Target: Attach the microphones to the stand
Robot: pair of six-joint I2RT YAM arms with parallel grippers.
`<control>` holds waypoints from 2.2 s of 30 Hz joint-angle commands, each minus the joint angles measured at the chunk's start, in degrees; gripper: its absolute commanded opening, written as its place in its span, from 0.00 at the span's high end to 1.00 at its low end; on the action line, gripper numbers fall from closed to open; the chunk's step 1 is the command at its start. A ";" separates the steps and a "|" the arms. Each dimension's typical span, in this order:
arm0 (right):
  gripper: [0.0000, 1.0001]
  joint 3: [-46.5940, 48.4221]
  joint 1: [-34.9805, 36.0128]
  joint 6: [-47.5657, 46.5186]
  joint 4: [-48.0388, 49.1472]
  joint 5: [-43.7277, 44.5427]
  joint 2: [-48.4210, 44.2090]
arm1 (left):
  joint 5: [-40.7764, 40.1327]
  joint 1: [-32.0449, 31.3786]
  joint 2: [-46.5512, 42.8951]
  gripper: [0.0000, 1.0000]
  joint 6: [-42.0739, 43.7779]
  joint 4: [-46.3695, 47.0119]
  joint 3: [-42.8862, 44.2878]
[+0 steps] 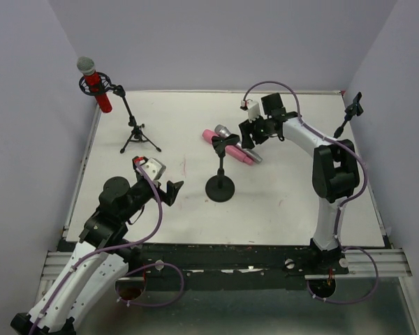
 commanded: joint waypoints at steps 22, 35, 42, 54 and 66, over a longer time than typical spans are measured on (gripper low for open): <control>0.39 8.24 1.51 0.19 -4.68 5.87 12.00 | 1.16 0.34 0.06 0.01 0.90 1.19 0.56; 0.38 5.60 1.51 -4.99 -5.38 10.44 11.82 | 0.99 0.26 0.06 0.01 0.99 1.10 0.56; 0.49 5.25 1.51 -6.58 -6.79 9.48 12.35 | 0.90 0.34 -0.02 0.01 1.08 1.10 0.56; 0.92 5.60 0.72 -5.88 -8.81 0.35 7.88 | 0.90 0.34 -0.73 0.01 1.34 1.01 0.47; 0.98 0.51 -4.90 -5.88 -8.11 -19.70 -6.80 | 3.71 0.34 -1.87 0.01 2.48 2.07 -0.24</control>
